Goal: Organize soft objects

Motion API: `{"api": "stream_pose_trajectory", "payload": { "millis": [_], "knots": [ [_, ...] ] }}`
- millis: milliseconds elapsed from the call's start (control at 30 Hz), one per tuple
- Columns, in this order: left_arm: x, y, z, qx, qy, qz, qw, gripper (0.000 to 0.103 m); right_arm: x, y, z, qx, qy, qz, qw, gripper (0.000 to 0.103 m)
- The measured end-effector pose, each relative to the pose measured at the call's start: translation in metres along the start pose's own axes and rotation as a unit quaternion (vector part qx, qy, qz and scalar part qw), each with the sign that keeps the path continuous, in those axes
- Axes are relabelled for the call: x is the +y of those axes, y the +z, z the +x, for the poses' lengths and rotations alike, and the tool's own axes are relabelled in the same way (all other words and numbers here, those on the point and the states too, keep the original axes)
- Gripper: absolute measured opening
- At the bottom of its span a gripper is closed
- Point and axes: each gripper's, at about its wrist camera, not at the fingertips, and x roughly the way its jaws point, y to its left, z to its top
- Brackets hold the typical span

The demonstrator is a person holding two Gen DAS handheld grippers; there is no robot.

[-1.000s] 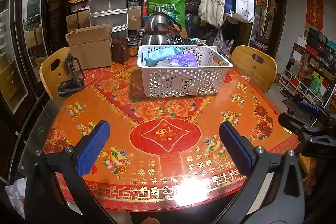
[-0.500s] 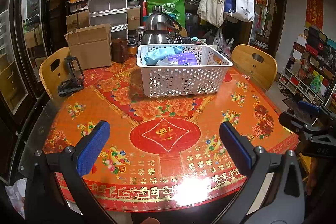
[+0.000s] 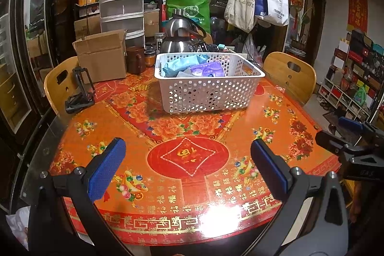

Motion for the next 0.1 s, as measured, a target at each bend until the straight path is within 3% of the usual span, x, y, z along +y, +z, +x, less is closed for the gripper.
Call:
{"api": "stream_pose_trajectory", "payload": {
  "millis": [100],
  "knots": [
    [0.0017,0.0009,-0.0002,-0.002,-0.002,-0.001,1.0,0.103,0.0003,-0.0002,0.0005,0.0,0.0,0.0,1.0,0.103]
  ]
}}
